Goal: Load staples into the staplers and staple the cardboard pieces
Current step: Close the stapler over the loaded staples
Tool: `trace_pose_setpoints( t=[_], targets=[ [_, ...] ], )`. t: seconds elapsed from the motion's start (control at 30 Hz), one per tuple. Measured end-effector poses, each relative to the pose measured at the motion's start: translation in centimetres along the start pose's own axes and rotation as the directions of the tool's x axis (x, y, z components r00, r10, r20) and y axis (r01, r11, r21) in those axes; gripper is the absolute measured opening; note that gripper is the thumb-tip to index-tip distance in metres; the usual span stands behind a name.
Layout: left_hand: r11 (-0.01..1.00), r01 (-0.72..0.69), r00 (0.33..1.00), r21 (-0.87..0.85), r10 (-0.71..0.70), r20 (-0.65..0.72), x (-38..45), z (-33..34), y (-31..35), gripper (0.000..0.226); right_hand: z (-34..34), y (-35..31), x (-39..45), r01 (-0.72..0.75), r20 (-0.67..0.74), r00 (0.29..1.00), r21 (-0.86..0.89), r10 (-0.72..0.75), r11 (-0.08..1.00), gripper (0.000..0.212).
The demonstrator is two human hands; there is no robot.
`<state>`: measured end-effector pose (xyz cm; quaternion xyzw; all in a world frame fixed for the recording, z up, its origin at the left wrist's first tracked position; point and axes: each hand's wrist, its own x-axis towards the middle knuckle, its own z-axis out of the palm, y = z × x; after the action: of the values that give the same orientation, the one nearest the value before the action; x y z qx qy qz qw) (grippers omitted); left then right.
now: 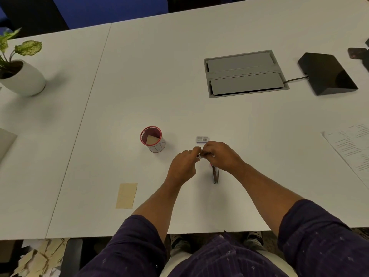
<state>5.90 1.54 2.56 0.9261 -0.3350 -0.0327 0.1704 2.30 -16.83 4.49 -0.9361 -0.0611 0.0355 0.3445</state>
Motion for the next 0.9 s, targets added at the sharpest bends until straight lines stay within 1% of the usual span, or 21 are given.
trace_pose_setpoints(
  t=[0.07, 0.2, 0.33, 0.4, 0.53, 0.63, 0.77, 0.9],
  targets=[
    [1.000, -0.001, 1.000, 0.002, 0.001, 0.007, 0.15, 0.02, -0.04, 0.032, -0.06, 0.03, -0.01, 0.004, -0.017, 1.000, 0.019, -0.003, 1.000, 0.012],
    [1.000, -0.015, 1.000, -0.014, 0.015, 0.004, 0.23, 0.16, 0.03, 0.034, -0.14, 0.15, 0.03, 0.012, 0.009, 1.000, 0.016, -0.012, 1.000, 0.013],
    [0.999, -0.021, 1.000, -0.027, 0.021, -0.014, 0.35, 0.06, 0.19, 0.038, -0.24, 0.26, -0.23, -0.016, -0.059, 0.998, 0.101, 0.022, 0.995, 0.012],
    [0.999, -0.035, 0.999, -0.013, 0.035, -0.016, 0.39, 0.14, 0.20, 0.040, -0.30, 0.36, -0.30, -0.032, -0.066, 0.997, 0.124, 0.041, 0.992, 0.012],
    [1.000, -0.031, 0.999, 0.005, 0.031, 0.016, 0.50, 0.31, 0.16, 0.037, -0.40, 0.60, -0.19, -0.024, 0.010, 1.000, 0.081, 0.023, 0.996, 0.012],
    [1.000, -0.023, 0.999, 0.006, 0.023, 0.027, 0.42, 0.37, 0.17, 0.039, -0.40, 0.70, -0.03, -0.003, 0.040, 0.999, 0.057, 0.001, 0.998, 0.011],
    [1.000, -0.019, 1.000, 0.008, 0.019, 0.013, 0.46, 0.31, 0.13, 0.041, -0.24, 0.77, 0.09, 0.001, 0.015, 1.000, 0.024, -0.001, 1.000, 0.011],
    [1.000, -0.021, 1.000, 0.017, 0.021, 0.002, 0.54, 0.17, -0.04, 0.041, -0.16, 0.79, 0.07, 0.033, -0.001, 0.999, -0.014, -0.033, 0.999, 0.013]
  ],
)
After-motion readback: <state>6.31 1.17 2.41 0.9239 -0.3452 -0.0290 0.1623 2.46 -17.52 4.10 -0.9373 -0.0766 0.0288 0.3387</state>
